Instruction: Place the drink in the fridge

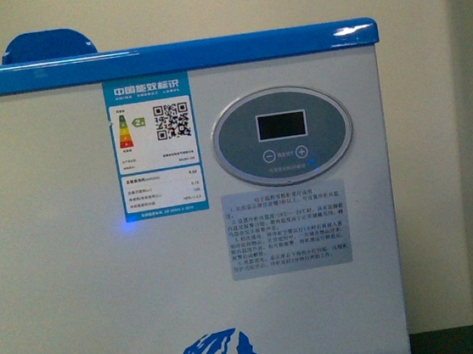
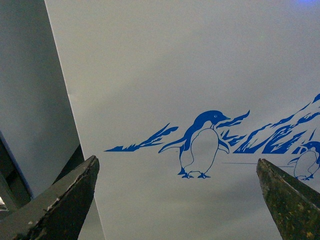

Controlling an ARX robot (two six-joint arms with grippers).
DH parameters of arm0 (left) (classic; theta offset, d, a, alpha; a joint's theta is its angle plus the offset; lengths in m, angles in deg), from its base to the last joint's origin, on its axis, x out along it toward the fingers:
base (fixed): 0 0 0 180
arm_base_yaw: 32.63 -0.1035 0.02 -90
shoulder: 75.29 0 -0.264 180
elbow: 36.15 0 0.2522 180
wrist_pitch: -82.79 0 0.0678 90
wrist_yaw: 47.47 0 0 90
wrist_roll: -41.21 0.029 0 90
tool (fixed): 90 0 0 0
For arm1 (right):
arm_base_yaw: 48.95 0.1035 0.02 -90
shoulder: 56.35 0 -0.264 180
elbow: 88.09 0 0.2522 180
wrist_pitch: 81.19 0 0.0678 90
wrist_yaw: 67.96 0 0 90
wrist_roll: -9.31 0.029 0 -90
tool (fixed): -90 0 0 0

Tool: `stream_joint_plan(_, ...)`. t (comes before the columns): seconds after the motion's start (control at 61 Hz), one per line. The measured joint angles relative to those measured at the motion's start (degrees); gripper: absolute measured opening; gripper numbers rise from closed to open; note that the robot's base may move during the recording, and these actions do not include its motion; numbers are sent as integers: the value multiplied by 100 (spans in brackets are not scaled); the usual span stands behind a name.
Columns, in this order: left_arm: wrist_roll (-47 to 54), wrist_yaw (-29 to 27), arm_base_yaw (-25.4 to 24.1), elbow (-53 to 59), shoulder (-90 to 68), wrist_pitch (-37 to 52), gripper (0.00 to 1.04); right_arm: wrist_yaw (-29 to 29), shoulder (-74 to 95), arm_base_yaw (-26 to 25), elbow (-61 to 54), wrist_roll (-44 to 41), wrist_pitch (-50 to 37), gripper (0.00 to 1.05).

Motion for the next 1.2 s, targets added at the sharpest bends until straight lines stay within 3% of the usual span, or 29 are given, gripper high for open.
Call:
stream_joint_plan(0.426,0,2,0,0,0,0,97,-221,-258,426,-708,-166,-334,37)
stream_joint_plan(1.197,-2,2,0,0,0,0,97,-229,-308,444,-726,-170,-350,37)
